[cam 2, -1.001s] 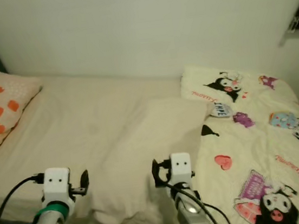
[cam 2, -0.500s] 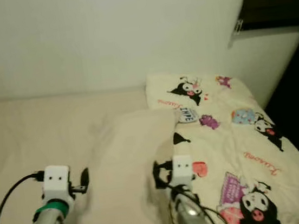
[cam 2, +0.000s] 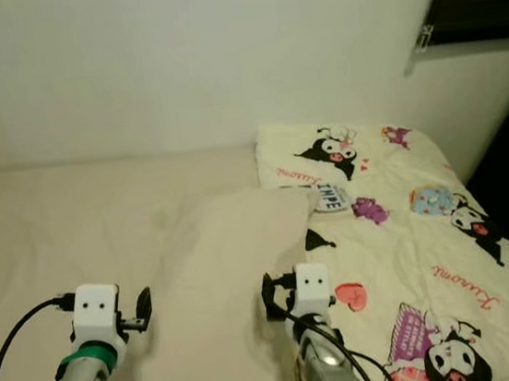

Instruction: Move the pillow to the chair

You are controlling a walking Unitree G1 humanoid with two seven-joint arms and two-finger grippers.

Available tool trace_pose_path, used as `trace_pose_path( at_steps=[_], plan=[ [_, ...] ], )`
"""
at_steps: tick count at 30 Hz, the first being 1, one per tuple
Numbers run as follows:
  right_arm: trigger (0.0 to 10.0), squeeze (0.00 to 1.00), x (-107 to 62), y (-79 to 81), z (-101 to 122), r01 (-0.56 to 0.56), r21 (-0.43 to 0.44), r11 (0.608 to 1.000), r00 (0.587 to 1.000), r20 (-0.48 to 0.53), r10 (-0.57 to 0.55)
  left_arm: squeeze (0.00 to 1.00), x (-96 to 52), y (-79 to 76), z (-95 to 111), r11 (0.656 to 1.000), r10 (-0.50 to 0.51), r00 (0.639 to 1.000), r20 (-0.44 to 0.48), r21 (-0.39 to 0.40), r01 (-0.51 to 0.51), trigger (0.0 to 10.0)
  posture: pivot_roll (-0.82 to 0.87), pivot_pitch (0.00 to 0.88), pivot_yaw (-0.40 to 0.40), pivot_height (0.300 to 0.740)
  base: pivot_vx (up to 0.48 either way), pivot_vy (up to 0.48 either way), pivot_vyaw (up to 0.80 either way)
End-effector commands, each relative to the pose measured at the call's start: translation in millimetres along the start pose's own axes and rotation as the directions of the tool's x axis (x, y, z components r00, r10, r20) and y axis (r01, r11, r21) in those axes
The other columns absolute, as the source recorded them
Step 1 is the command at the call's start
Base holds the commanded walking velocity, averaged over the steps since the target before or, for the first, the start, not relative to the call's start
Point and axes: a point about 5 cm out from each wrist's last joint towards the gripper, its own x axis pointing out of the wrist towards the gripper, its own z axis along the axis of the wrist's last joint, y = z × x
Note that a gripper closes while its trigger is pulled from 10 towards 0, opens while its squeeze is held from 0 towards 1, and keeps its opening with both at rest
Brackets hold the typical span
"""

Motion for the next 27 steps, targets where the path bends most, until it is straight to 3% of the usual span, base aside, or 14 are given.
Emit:
trace_pose_path(
  at_steps=[1, 18, 27],
  plan=[
    [10.0, 0.00, -1.6, 0.3, -6.9, 0.003, 0.006, 1.000, 0.999, -0.035, -0.003, 0.00, -3.3, -0.6, -9.8, 1.000, -0.006, 0.999, -0.046, 0.012, 0.006, 10.0, 0.06, 0.022, 0.049, 0.740, 0.000, 0.000, 0.00],
    [10.0, 0.00, -2.0, -0.3, -9.1, -0.001, -0.001, 1.000, 0.999, -0.052, 0.001, 0.00, -6.9, -2.1, -16.3, 1.000, 0.000, 0.996, -0.088, -0.007, -0.001, 10.0, 0.06, 0.029, 0.039, 0.740, 0.000, 0.000, 0.00],
    [10.0, 0.00, -1.8, 1.0, -9.1, -0.003, 0.003, 1.000, 0.999, -0.053, 0.003, 0.00, -6.5, -1.8, -16.3, 1.000, -0.007, 0.995, -0.096, -0.012, 0.005, 10.0, 0.06, 0.033, 0.043, 0.740, 0.000, 0.307, 0.00]
  ],
)
